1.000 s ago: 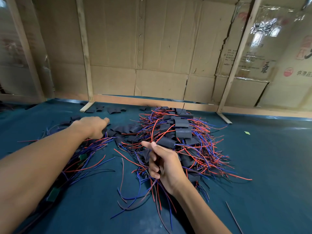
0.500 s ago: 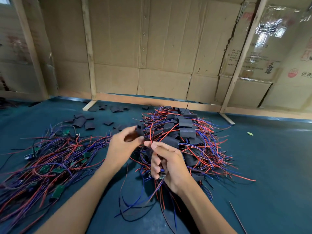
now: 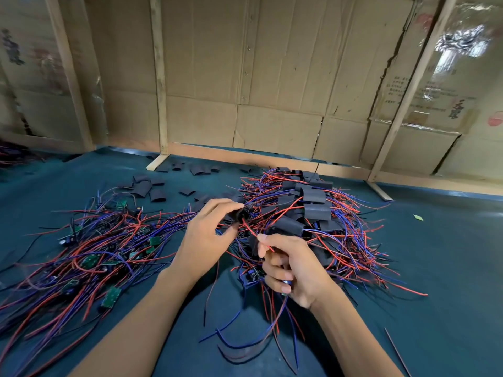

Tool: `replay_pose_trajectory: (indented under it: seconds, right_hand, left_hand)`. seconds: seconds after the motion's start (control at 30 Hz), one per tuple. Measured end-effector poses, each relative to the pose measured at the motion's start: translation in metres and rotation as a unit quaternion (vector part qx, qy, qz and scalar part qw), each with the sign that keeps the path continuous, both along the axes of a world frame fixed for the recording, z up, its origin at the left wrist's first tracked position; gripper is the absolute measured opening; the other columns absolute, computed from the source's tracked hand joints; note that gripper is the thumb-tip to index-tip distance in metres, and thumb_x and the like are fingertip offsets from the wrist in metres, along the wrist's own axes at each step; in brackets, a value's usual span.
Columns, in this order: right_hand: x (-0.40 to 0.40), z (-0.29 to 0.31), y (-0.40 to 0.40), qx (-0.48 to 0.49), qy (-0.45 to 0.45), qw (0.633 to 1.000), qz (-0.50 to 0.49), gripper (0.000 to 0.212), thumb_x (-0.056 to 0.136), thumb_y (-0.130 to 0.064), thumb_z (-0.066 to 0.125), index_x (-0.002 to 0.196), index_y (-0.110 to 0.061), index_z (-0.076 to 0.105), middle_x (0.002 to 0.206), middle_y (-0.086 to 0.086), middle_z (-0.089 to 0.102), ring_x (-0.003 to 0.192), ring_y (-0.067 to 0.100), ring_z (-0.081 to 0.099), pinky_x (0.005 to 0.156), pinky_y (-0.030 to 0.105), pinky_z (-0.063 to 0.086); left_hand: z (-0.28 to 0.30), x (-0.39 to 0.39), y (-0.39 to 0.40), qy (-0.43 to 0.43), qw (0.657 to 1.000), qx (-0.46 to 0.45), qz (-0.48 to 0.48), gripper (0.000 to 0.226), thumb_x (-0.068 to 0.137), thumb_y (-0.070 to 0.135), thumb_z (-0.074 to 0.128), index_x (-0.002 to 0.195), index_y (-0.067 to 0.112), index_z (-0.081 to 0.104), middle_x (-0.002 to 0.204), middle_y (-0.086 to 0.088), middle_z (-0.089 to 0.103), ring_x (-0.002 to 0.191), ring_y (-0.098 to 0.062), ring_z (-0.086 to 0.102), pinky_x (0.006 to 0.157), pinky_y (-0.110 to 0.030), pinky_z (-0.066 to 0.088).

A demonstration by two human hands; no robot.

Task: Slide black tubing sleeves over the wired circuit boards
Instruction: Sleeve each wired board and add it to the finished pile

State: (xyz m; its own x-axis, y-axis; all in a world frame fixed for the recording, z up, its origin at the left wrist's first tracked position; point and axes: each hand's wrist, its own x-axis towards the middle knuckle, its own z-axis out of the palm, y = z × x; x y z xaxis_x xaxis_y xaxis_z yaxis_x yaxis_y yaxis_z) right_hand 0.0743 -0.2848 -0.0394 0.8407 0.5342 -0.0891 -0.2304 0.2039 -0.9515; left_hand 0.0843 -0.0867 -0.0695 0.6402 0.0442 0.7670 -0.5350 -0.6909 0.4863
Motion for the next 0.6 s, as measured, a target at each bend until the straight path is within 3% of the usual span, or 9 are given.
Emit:
replay_pose_trajectory:
  seconds: [0.27,0.43,0.5,0.6]
  right_hand:
    - [0.002,-0.003,0.001,-0.007,0.008,1.0,-0.004,0.024,0.089,-0.028,0.07,0.076,-0.008,0.066,0.056,-0.003,0.023,0.037,0.011,0.02,0.036,0.018,0.023]
    - [0.002,-0.006,0.003,-0.047,0.001,0.999,0.019,0.036,0.096,-0.043,0.066,0.105,-0.008,0.073,0.063,-0.001,0.035,0.042,0.01,0.027,0.035,0.017,0.022]
    - [0.004,-0.008,0.005,-0.041,0.015,0.999,0.017,0.036,0.098,-0.039,0.064,0.11,-0.006,0.072,0.065,-0.001,0.041,0.041,0.008,0.025,0.033,0.016,0.02]
    - [0.006,-0.008,0.006,0.024,0.064,0.998,0.013,0.023,0.093,-0.017,0.052,0.1,0.001,0.064,0.07,0.004,0.05,0.042,0.01,0.029,0.03,0.016,0.022]
  left_hand:
    - [0.003,-0.003,-0.001,0.001,1.0,0.015,-0.024,0.046,0.08,-0.004,0.073,0.121,0.016,0.069,0.122,0.007,0.061,0.116,-0.006,0.058,0.098,-0.029,0.048]
    - [0.006,-0.005,-0.003,-0.005,0.997,0.062,-0.042,0.047,0.078,-0.002,0.076,0.121,0.016,0.07,0.123,0.004,0.062,0.12,-0.013,0.057,0.101,-0.037,0.047]
    - [0.008,-0.006,-0.003,-0.023,0.993,0.107,-0.033,0.044,0.078,0.002,0.079,0.119,0.015,0.071,0.122,0.004,0.064,0.119,-0.017,0.057,0.098,-0.041,0.047]
    - [0.013,-0.008,-0.006,-0.056,0.98,0.19,-0.008,0.041,0.078,0.004,0.079,0.116,0.017,0.073,0.12,0.005,0.066,0.117,-0.022,0.058,0.086,-0.043,0.047]
